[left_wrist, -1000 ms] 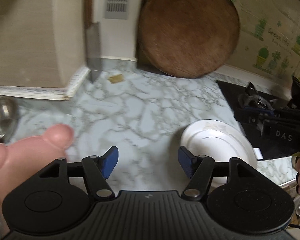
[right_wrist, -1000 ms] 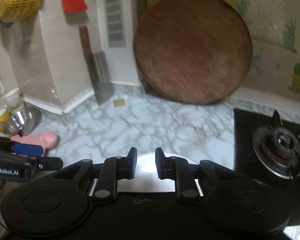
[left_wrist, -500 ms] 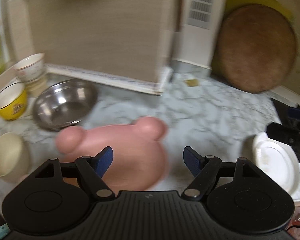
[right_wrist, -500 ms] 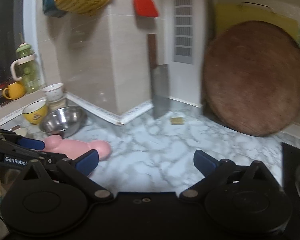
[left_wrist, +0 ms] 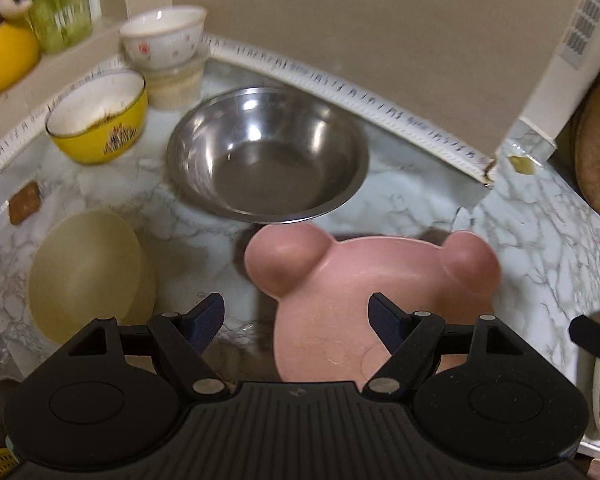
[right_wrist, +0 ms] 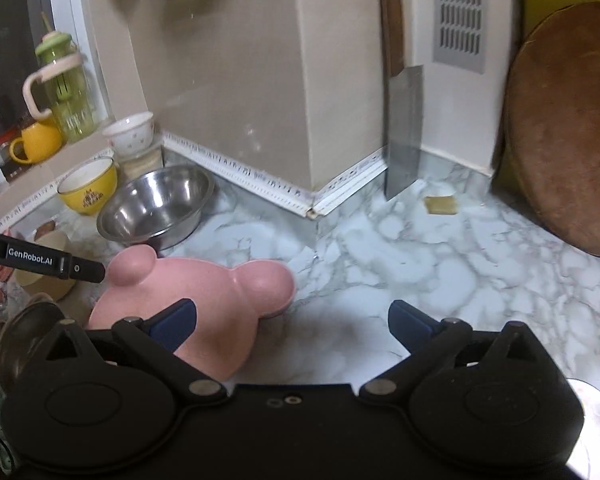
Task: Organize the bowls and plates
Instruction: 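Move both grippers to the rim of the pink bear-shaped plate, then close both grippers on the pink plate's rim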
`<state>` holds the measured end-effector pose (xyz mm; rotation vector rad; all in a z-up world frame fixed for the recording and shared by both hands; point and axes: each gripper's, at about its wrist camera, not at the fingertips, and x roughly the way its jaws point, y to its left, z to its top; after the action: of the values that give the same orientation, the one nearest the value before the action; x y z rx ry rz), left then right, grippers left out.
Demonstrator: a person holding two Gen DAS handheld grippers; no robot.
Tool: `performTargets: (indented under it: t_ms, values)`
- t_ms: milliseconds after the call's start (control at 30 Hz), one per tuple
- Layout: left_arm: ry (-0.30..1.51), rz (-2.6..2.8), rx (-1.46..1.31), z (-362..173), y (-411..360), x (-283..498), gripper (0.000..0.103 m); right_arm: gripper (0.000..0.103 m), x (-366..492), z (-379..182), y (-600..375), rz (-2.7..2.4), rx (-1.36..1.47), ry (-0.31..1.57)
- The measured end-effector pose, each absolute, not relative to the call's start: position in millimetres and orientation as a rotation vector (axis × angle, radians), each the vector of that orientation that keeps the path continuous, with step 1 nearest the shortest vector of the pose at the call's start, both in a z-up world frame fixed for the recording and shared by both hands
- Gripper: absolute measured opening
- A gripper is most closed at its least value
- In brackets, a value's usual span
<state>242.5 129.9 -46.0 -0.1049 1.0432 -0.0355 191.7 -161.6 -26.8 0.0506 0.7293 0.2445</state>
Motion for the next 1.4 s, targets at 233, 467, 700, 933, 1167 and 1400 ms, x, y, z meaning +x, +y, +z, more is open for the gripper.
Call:
performTargets:
  t_ms: [233, 467, 700, 933, 1167, 1400]
  values:
    - [1.149, -0.044, -0.086, -74, 134, 266, 0.079, 0.097, 221, -50, -140, 0.230, 0.052, 0.827]
    - [1.167, -0.064, -0.071, -82, 130, 269, 0.078, 0.085, 237, -71, -125, 0.221, 0.056, 0.908]
    - [1.187, -0.057, -0.065, -89, 126, 273, 0.052, 0.071, 247, -88, -118, 0.213, 0.082, 0.974]
    - [1.202, -0.068, -0.065, -95, 123, 272, 0.030, 0.045, 250, -93, -115, 0.235, 0.108, 0.991]
    - [1.190, -0.060, -0.057, -94, 121, 269, 0.016, 0.024, 249, -97, -111, 0.216, 0.088, 0.998]
    - [1.161, -0.081, -0.029, -86, 108, 262, 0.015, 0.017, 244, -93, -116, 0.182, 0.061, 0.971]
